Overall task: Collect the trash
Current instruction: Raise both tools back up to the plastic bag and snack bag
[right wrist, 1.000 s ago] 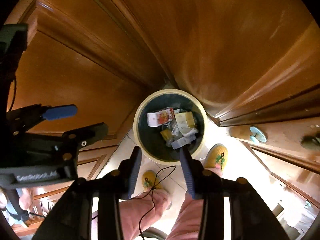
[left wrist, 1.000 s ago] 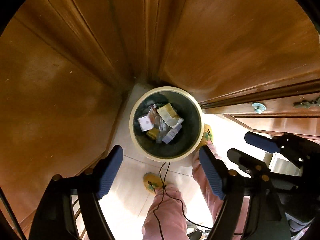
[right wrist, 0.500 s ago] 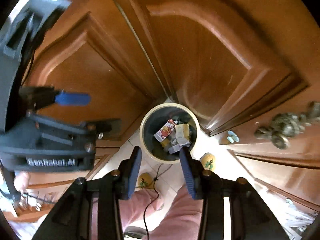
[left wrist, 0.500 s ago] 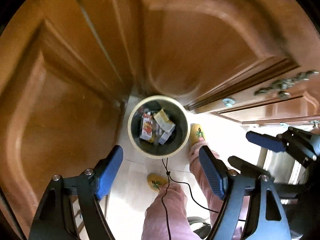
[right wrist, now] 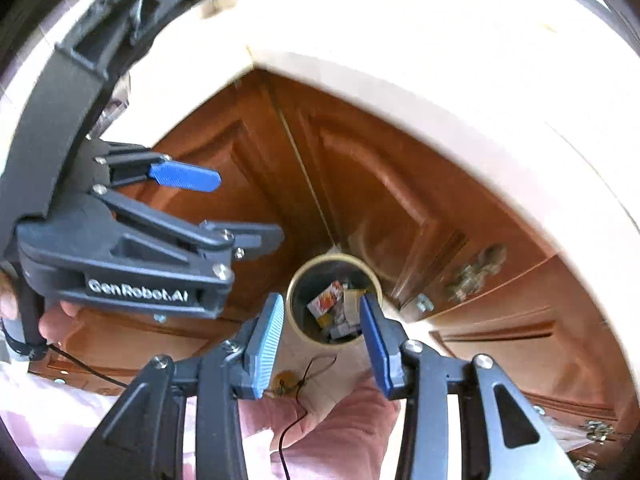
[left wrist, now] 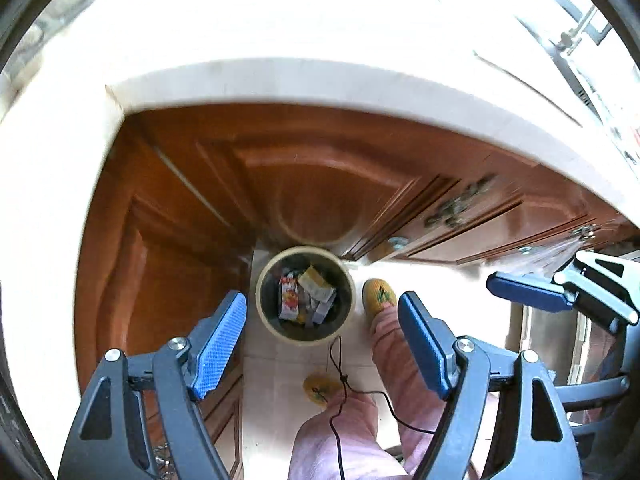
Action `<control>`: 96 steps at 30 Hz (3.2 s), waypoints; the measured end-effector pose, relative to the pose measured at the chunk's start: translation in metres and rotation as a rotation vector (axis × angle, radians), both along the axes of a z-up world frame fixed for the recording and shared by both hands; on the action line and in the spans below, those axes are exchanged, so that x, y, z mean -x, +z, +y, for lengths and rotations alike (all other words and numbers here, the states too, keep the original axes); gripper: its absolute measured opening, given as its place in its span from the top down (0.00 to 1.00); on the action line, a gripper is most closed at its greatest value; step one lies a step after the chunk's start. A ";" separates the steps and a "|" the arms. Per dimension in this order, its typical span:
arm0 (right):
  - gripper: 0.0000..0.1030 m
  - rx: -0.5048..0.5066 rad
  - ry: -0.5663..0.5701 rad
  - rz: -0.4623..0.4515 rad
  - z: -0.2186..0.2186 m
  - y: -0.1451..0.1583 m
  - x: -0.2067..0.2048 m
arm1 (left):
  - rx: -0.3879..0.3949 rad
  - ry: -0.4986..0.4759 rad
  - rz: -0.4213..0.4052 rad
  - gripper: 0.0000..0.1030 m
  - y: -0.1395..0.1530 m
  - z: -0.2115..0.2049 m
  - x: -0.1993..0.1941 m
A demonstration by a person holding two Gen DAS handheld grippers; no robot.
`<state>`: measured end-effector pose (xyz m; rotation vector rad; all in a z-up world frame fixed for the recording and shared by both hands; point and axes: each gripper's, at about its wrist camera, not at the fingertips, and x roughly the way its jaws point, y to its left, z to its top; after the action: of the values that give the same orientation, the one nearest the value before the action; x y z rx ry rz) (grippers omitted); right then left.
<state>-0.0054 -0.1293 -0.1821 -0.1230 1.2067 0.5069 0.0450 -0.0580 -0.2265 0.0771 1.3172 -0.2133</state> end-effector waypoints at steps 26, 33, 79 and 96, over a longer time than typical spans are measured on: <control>0.61 -0.102 -0.093 -0.272 -0.065 0.157 -0.068 | 0.040 0.045 -0.330 0.15 0.207 -0.016 -0.062; 0.61 -0.111 -0.091 -0.308 -0.074 0.178 -0.101 | 0.044 0.066 -0.363 0.14 0.226 -0.022 -0.091; 0.61 -0.280 -0.378 -0.038 -0.148 0.095 -0.435 | -0.084 0.187 -0.282 0.12 0.138 -0.043 -0.386; 0.53 -0.211 -0.361 0.034 -0.114 0.033 -0.542 | -0.206 0.206 -0.226 0.12 0.094 -0.036 -0.470</control>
<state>0.5368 -0.2436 -0.1493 0.2806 1.1693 0.3164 0.5154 -0.0938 -0.1328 0.1350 1.1092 0.1048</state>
